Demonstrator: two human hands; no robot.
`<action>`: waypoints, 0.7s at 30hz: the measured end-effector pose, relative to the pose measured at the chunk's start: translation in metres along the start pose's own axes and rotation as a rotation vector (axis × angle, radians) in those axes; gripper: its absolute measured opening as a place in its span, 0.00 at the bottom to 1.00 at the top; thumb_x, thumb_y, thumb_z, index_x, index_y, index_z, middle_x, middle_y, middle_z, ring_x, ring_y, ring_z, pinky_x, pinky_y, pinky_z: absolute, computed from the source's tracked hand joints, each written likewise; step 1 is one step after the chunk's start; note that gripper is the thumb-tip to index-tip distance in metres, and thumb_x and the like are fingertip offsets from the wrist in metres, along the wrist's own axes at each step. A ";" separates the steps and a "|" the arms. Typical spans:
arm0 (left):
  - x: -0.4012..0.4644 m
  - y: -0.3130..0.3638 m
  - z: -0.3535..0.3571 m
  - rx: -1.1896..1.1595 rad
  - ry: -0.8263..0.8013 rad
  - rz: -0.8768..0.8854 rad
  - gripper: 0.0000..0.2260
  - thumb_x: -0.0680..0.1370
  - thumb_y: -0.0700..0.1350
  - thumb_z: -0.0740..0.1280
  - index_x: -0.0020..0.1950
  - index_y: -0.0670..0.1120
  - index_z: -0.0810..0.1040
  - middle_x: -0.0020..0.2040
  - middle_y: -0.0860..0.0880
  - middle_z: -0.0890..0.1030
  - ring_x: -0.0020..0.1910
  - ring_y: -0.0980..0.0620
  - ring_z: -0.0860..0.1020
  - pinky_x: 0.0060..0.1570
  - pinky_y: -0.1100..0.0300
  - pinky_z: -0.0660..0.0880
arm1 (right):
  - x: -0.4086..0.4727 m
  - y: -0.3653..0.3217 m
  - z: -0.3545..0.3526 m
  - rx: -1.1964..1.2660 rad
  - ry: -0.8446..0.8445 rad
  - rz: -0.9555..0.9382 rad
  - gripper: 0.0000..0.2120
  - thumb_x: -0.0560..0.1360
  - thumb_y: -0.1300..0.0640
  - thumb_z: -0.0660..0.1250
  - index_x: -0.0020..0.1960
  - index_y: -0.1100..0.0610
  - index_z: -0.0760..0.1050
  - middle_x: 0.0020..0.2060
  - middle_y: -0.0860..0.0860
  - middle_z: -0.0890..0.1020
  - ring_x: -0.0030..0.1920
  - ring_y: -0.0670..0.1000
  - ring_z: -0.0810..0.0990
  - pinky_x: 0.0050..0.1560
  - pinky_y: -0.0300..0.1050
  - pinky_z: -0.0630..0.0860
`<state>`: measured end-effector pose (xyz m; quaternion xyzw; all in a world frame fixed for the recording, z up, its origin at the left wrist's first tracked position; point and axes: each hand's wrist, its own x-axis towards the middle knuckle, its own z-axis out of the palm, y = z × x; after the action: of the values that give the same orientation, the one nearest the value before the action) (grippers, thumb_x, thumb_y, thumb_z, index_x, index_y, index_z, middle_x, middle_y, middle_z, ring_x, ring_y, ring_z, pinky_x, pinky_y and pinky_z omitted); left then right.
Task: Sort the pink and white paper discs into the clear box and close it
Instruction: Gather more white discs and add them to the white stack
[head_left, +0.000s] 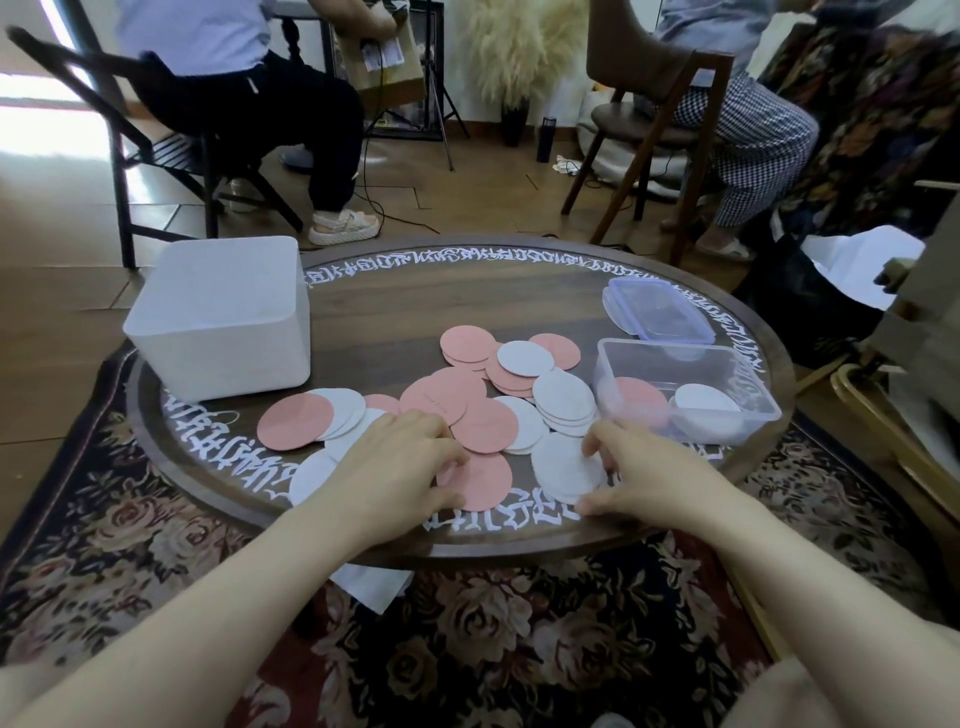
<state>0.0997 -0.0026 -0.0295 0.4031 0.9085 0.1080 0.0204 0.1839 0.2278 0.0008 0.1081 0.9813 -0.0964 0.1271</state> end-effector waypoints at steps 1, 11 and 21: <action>0.000 0.001 0.000 -0.007 0.006 0.003 0.18 0.74 0.56 0.67 0.63 0.55 0.76 0.57 0.54 0.74 0.60 0.53 0.68 0.54 0.60 0.61 | -0.001 -0.003 0.002 0.036 0.001 -0.028 0.25 0.65 0.42 0.72 0.57 0.48 0.68 0.54 0.47 0.74 0.53 0.50 0.76 0.50 0.45 0.72; 0.000 0.003 -0.002 0.034 -0.031 0.035 0.16 0.74 0.57 0.66 0.61 0.57 0.77 0.60 0.58 0.73 0.62 0.55 0.68 0.55 0.61 0.59 | 0.006 -0.016 0.013 0.169 0.078 -0.052 0.30 0.65 0.39 0.73 0.61 0.49 0.67 0.57 0.46 0.70 0.54 0.48 0.75 0.53 0.48 0.73; 0.000 0.004 0.006 -0.002 0.013 0.032 0.16 0.74 0.57 0.62 0.57 0.52 0.79 0.57 0.54 0.76 0.58 0.51 0.72 0.53 0.58 0.63 | 0.011 -0.018 0.021 0.396 0.091 -0.062 0.17 0.65 0.53 0.75 0.45 0.52 0.68 0.39 0.45 0.77 0.37 0.45 0.74 0.41 0.46 0.71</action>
<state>0.1036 0.0014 -0.0346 0.4166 0.9021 0.1121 0.0132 0.1738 0.2083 -0.0196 0.1049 0.9508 -0.2861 0.0559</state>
